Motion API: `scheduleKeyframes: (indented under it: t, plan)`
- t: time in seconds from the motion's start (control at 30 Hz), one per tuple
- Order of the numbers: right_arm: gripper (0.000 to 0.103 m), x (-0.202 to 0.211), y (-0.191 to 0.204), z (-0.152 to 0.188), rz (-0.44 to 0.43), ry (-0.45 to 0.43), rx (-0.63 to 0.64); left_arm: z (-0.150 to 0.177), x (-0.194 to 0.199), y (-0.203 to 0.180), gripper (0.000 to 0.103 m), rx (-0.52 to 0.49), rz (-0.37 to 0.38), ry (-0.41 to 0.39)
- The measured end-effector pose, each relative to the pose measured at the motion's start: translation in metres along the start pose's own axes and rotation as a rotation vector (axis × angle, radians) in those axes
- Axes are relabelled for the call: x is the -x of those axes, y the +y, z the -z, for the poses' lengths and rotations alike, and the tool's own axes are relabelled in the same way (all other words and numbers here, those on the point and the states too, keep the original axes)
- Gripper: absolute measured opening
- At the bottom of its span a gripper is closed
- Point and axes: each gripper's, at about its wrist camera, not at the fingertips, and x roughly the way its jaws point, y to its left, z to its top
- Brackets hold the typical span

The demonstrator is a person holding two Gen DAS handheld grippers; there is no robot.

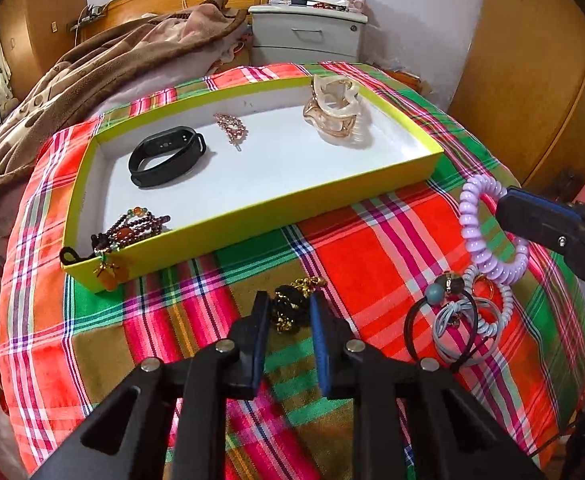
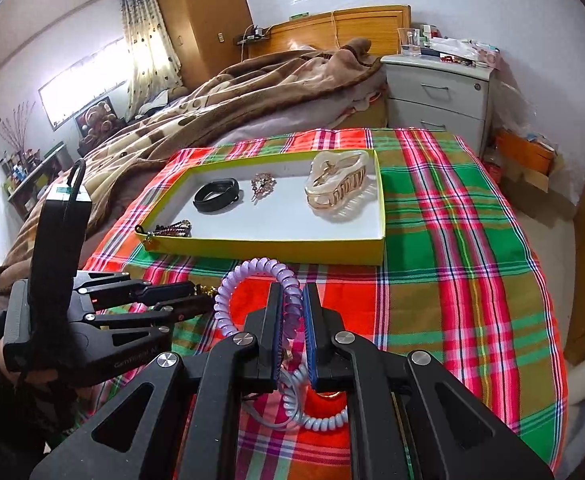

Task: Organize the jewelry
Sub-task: 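Grasp the lavender coil hair tie with the right tool while the left tool grasps the black bow clip, then carry the coil tie and bow clip into the box while both tools open to release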

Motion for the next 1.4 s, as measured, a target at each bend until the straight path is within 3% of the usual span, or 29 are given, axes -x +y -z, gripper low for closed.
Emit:
scheduleKeyframes:
  t: [0.3,0.9,1.4]
  plan:
    - [0.01,-0.003,0.004,-0.007,0.016,0.003,0.005,-0.003,0.009,0.017,0.02,0.06,0.037,-0.029]
    - [0.01,-0.041,0.022,-0.058,0.049,0.002,0.028,-0.036,0.047,0.065,0.02,0.124,-0.004,-0.152]
    - [0.01,-0.108,0.03,-0.072,0.106,0.104,0.056,-0.071,0.005,0.114,0.02,0.172,-0.07,-0.107]
